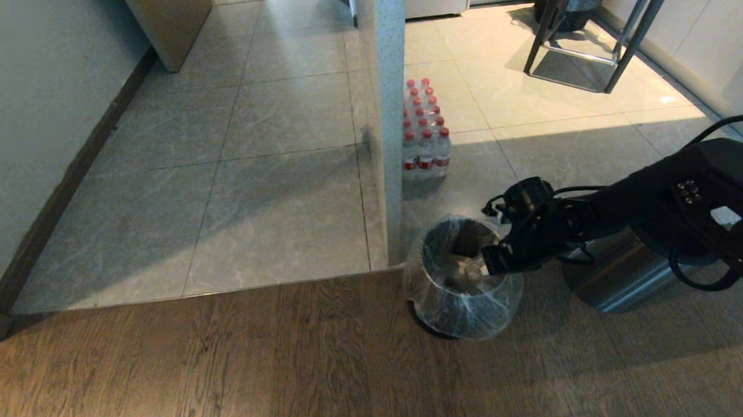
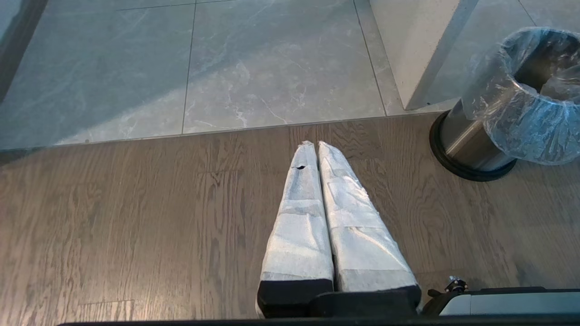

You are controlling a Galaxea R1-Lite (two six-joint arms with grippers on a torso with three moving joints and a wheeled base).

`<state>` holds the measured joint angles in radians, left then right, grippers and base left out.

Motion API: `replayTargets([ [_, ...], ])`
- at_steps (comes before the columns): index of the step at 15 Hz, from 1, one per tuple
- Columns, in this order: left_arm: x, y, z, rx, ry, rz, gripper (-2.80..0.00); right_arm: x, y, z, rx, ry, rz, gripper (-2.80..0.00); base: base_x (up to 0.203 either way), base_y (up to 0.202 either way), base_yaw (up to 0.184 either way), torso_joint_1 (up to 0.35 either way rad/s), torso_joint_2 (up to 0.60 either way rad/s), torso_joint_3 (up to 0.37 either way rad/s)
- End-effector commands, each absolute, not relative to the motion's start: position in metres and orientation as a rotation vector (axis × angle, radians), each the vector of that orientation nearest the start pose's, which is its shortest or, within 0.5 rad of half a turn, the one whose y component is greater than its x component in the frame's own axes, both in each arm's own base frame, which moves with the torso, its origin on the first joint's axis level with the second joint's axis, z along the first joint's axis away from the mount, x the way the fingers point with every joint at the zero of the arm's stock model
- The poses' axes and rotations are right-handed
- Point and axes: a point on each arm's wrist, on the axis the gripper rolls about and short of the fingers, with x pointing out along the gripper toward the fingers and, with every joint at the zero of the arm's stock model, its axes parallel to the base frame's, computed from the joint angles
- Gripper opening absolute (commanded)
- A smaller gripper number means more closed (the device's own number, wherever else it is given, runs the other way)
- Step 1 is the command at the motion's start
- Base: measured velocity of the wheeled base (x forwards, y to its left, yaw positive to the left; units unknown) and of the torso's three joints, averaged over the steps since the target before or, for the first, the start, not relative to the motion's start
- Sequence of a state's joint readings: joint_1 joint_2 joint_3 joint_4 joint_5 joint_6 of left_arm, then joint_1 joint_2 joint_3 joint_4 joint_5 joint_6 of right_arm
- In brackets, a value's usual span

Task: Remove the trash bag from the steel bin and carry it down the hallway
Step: Pick up the trash bag

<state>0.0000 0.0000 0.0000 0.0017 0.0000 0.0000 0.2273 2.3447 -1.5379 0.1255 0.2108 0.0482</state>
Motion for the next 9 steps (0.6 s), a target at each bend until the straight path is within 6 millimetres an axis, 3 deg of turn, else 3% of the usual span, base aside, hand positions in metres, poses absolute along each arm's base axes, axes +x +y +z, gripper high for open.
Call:
replayTargets([
  [1, -0.023, 0.000, 0.075, 0.000, 0.002, 0.000, -2.80, 0.433, 0.108, 0.056, 0.033, 0.956, 0.385, -2.80, 0.000, 0.000, 0.000, 0.000, 0.00, 0.000],
  [9, -0.023, 0.000, 0.075, 0.000, 0.002, 0.000, -2.80, 0.427, 0.122, 0.058, -0.036, 0.944, 0.386, -2.80, 0.000, 0.000, 0.000, 0.000, 0.00, 0.000],
])
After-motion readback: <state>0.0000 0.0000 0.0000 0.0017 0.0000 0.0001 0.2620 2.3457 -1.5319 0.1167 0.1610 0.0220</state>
